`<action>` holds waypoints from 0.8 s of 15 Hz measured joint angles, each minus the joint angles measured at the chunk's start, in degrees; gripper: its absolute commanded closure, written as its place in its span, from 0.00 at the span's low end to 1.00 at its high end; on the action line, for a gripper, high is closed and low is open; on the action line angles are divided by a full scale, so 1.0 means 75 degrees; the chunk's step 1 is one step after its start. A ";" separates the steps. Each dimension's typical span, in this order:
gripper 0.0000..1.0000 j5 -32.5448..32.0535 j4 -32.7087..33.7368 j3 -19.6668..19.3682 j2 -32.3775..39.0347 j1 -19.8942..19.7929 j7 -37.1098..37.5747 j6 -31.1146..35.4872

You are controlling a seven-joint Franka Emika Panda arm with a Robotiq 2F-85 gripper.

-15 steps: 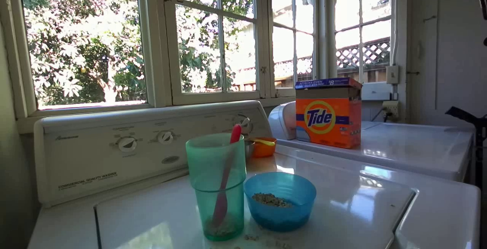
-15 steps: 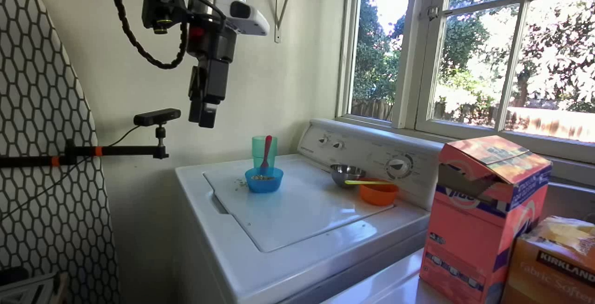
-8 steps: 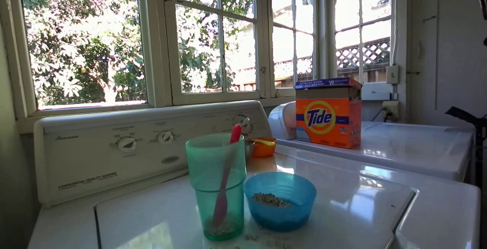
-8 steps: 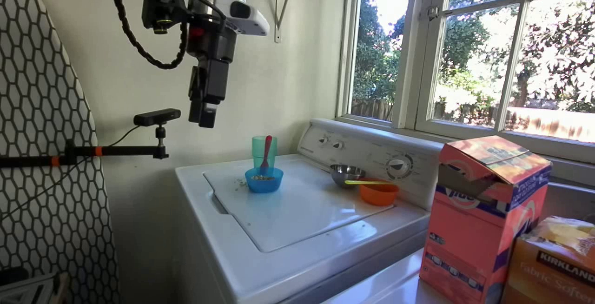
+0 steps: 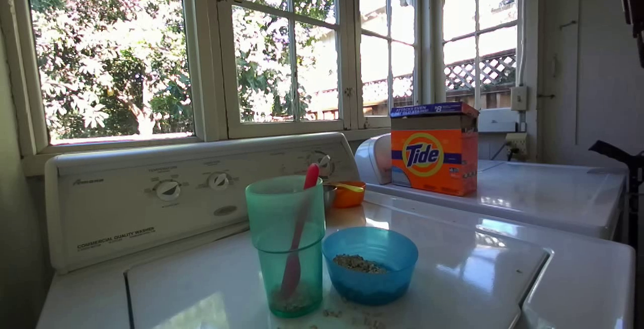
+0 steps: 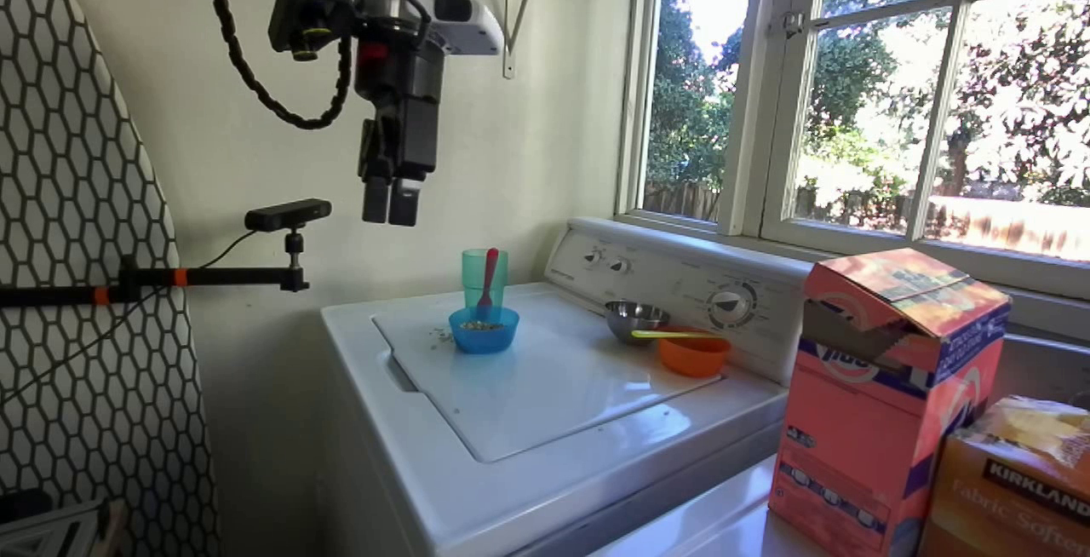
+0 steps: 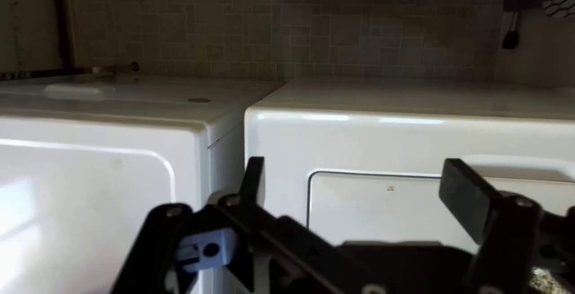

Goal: Press a button on the washing machine

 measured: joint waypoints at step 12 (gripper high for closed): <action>0.00 -0.1685 0.4022 0.0711 0.2912 0.0593 -0.1275 0.0957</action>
